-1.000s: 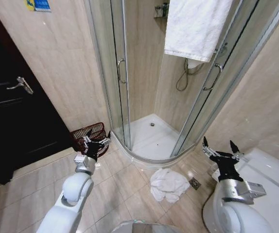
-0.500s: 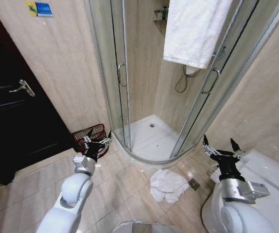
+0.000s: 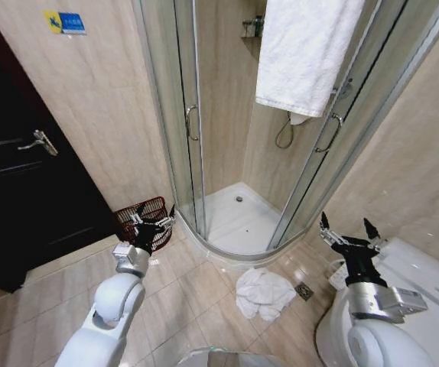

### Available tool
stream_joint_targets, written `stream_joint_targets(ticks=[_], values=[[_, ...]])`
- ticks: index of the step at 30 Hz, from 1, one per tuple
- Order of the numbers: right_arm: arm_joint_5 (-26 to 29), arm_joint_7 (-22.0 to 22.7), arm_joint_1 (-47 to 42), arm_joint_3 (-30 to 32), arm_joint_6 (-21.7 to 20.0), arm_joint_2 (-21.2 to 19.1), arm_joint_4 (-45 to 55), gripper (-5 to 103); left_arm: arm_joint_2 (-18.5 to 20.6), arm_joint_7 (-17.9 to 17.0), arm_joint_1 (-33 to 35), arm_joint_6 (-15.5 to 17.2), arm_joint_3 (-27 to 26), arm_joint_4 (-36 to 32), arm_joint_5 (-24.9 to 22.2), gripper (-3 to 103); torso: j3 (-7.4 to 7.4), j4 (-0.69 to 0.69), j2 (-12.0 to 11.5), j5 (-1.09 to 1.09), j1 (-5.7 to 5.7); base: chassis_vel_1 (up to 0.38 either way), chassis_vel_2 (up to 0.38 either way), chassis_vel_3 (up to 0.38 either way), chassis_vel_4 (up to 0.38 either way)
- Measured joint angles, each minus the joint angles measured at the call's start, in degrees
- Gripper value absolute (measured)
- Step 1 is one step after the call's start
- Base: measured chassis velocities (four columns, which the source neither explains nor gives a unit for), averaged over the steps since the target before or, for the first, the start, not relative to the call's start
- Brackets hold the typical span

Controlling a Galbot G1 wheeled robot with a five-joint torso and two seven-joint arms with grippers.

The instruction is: Discard the used towel into the hamper.

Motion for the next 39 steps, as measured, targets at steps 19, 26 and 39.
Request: stream_joint_targets(ticks=[19,26,39], values=[[0.44,0.00,0.26,-0.30,-0.42,-0.59,0.19,100,-0.31,0.30,-0.03,0.10,0.47,-0.12,0.14,100,3.27,0.00,5.96,0.00,2.71,0.000,0.000,0.000,0.000],[0.57,0.03,0.48,-0.54,-0.63,-0.98,0.29,100,-0.53,0.36,0.17,0.36,0.02,-0.43,0.11,100,4.55,0.00,8.27,0.00,3.73,0.000,0.000,0.000,0.000],[0.45,0.05,0.27,-1.20,-0.76,-0.88,0.60,100,-1.26,2.46,0.81,0.49,-0.95,-0.69,0.07,100,6.83,0.00,12.48,0.00,5.67,0.000,0.000,0.000,0.000]])
